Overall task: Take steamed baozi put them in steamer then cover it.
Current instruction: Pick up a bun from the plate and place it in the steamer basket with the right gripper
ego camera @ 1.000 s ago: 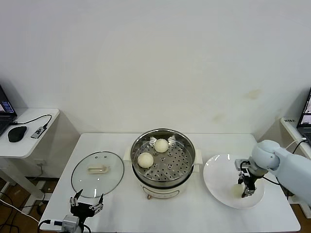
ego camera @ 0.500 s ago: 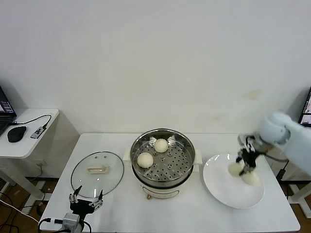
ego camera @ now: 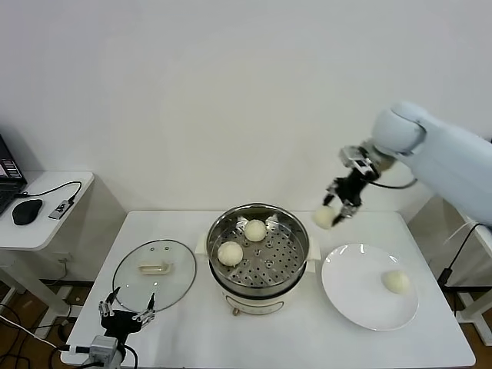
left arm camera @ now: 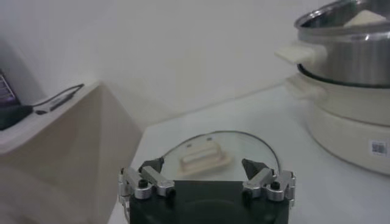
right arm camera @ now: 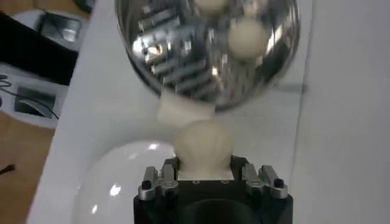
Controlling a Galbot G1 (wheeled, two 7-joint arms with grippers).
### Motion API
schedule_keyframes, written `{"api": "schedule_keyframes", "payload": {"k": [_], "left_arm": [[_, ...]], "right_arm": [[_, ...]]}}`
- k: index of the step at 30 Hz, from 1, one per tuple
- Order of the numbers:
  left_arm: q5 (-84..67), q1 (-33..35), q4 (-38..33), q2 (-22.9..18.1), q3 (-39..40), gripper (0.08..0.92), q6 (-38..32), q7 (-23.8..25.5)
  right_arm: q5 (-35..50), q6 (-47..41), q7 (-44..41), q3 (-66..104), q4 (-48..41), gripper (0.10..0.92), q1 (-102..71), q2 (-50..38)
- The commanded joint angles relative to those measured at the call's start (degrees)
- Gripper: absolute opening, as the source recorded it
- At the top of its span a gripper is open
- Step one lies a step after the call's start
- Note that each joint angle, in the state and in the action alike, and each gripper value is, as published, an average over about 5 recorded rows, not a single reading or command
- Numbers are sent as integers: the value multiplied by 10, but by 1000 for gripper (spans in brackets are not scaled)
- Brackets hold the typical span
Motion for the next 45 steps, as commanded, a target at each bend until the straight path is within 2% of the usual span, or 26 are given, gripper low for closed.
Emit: {"api": "schedule_keyframes", "payload": {"k": [1, 6, 12, 22, 45], "left_arm": [[3, 1, -8, -2, -1, 823, -1, -1], [3, 5, -14, -7, -1, 823, -1, -1], [3, 6, -16, -6, -3, 823, -1, -1], [1, 4, -13, -5, -2, 823, -1, 0], [0, 1, -4, -5, 5, 823, -2, 4]], "right_arm": [[-61, 256, 6, -39, -5, 535, 34, 115], [-167, 313, 23, -49, 48, 535, 3, 124], [-249, 348, 35, -46, 100, 535, -33, 135], [-269, 339, 39, -59, 161, 535, -73, 135], [-316, 318, 69, -47, 144, 535, -135, 149]]}}
